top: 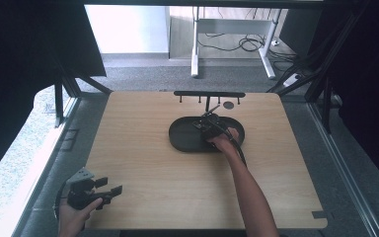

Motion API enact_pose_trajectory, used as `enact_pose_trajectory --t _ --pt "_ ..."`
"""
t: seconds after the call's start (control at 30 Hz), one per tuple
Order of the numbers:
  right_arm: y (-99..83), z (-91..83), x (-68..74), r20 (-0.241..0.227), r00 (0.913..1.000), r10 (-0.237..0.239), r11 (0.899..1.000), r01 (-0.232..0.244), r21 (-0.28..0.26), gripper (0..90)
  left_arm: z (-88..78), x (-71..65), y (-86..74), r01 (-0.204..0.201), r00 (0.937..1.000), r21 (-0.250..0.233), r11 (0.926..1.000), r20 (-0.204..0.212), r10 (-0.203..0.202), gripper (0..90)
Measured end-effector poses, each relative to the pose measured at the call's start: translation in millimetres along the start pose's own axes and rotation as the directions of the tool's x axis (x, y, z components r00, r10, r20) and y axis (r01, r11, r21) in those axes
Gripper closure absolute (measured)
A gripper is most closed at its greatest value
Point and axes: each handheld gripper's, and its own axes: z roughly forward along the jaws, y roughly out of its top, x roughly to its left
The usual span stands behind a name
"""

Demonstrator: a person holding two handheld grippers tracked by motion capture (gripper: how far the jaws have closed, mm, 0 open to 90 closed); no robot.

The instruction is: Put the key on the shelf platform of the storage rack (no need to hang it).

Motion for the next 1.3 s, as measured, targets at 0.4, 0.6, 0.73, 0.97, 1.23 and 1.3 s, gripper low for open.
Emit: enact_pose_trajectory --t 0.4,0.6,0.73,0.97,1.23,1.3 --pt "-6.0 -31.3 6.1 0.009 0.9992 -0.039 0.994 0.040 -0.102 39.3 0.8 -0.9 0.2 -0.002 1.0000 0.002 1.0000 0.000 0.002 25.2" --pt "-18.6 -58.6 12.0 -0.032 0.9965 -0.077 0.982 0.071 -0.173 38.9 1.7 -2.5 0.5 -0.007 1.0000 0.005 1.0000 0.002 0.007 25.1" --pt "-30.7 -71.9 18.3 -0.065 0.9942 -0.086 0.975 0.071 -0.209 38.9 2.6 -3.5 0.6 -0.009 1.0000 0.006 0.9999 0.003 0.009 25.2" --pt "-61.7 -89.8 29.3 -0.093 0.9885 -0.120 0.962 0.093 -0.256 38.7 3.5 -4.9 0.6 -0.010 0.9999 0.010 0.9999 0.003 0.010 25.0" --pt "-120.7 -108.3 34.8 -0.130 0.9835 -0.126 0.945 0.079 -0.317 39.0 4.3 -6.8 0.9 -0.013 0.9999 0.009 0.9999 0.003 0.013 24.9" --pt "-136.6 -110.9 33.5 -0.133 0.9840 -0.119 0.944 0.070 -0.324 39.1 5.0 -6.6 0.6 -0.009 1.0000 0.011 0.9999 0.001 0.009 24.9"
